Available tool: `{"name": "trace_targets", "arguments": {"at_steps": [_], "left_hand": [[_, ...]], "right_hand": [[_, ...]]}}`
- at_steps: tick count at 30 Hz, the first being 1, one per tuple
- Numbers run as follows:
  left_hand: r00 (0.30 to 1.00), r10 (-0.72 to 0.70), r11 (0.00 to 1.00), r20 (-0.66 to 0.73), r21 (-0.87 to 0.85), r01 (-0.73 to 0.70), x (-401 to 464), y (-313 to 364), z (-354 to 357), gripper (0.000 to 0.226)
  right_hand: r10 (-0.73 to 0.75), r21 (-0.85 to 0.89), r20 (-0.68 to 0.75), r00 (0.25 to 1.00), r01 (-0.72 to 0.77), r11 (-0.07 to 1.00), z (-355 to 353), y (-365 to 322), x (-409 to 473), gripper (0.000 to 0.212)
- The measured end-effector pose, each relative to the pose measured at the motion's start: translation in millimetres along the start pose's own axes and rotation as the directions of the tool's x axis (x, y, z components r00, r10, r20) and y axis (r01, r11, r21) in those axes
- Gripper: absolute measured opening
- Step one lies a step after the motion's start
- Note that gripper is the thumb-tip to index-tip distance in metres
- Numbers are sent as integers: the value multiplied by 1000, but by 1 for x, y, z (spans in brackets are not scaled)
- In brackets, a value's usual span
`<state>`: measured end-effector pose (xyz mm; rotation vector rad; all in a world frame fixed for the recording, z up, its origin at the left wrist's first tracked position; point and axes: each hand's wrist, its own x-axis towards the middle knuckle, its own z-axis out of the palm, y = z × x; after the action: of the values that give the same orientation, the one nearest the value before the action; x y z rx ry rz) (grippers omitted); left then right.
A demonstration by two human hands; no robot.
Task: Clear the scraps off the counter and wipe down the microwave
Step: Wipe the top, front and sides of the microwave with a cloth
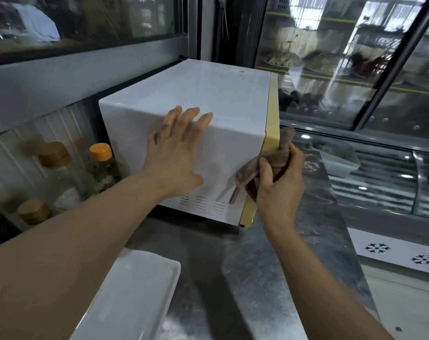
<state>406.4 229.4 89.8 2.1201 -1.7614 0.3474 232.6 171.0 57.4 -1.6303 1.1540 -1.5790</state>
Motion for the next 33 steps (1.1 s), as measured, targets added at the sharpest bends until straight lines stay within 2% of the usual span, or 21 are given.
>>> {"name": "trace_targets", "arguments": {"at_steps": [6, 10, 12, 17, 21, 27, 33], "left_hand": [[999, 0, 1000, -50, -1, 0, 1, 0, 7, 116], [996, 6, 1000, -89, 15, -4, 1, 1, 10, 115], [996, 1, 1000, -89, 22, 1, 0, 2, 10, 115], [999, -25, 1000, -36, 14, 25, -1, 5, 3, 114], [999, -38, 999, -14, 12, 38, -1, 7, 2, 113], [998, -13, 1000, -58, 6, 14, 0, 6, 8, 112], [991, -19, 1000, -133, 0, 19, 1, 7, 17, 109]], "right_hand": [[-26, -35, 23, 999, 27, 999, 14, 48, -17, 22], [67, -103, 209, 976, -46, 994, 12, 86, -46, 14], [60, -169, 246, 967, -18, 985, 9, 93, -51, 14], [-52, -201, 195, 979, 92, 975, -2, 66, -23, 17], [-207, -165, 82, 975, 219, 962, 1, 23, 9, 21], [-187, -86, 66, 980, 193, 978, 13, 36, -1, 21], [-33, -118, 224, 974, 60, 991, 16, 105, -46, 19]]}}
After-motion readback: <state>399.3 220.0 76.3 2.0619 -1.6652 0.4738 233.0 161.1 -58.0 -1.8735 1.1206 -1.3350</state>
